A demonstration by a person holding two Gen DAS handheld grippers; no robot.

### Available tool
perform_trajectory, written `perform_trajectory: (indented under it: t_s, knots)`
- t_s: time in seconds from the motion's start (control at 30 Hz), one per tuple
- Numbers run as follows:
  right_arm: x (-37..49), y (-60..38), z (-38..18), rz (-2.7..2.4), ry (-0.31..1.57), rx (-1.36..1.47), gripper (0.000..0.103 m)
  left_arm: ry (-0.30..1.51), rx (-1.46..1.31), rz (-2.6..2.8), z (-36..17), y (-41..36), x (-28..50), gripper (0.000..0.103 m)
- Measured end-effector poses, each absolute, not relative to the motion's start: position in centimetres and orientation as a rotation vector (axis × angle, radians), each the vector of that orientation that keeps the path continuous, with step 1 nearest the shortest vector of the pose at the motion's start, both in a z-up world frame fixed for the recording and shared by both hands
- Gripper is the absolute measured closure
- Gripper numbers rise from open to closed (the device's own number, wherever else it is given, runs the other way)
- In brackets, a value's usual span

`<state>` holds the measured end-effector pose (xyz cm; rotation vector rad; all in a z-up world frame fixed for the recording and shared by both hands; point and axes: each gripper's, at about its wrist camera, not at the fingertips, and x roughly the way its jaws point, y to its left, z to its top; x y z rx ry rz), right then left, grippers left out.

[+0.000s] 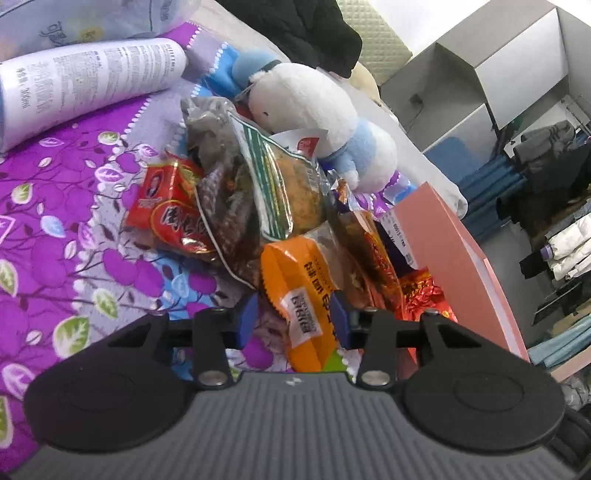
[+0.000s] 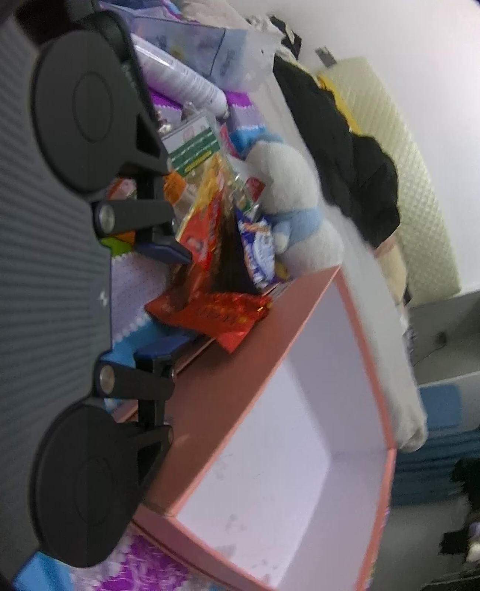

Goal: Organize snacks
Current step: 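Grasp the orange snack bag with the left tool while the right tool approaches the red foil packet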

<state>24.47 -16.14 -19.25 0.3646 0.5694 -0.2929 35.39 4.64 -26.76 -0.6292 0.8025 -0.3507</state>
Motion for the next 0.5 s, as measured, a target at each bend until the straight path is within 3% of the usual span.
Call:
perform_trajectory:
  t_s: [0.17, 0.3, 0.4, 0.5]
  knots:
    - [24.6, -16.3, -19.5, -0.313, 0.548, 0.387, 0.065, 0.813, -0.664, -0.346, -27.3, 4.3, 36.3, 0.073]
    - [25.9, -16.5, -19.6, -0.342, 0.541, 0.372, 0.081, 0.804, -0.691, -0.336, -27.3, 4.3, 35.9, 0.085]
    - [26.3, -17.1, -19.5, -0.348, 0.541, 0.380, 0.097, 0.790, -0.692, -0.339, -26.7, 4.1, 35.3, 0.090]
    - [26.0, -17.4, -19.1, -0.328, 0.545, 0.384, 0.099, 0.804, -0.699, -0.321, -26.2, 4.0, 34.5, 0.090]
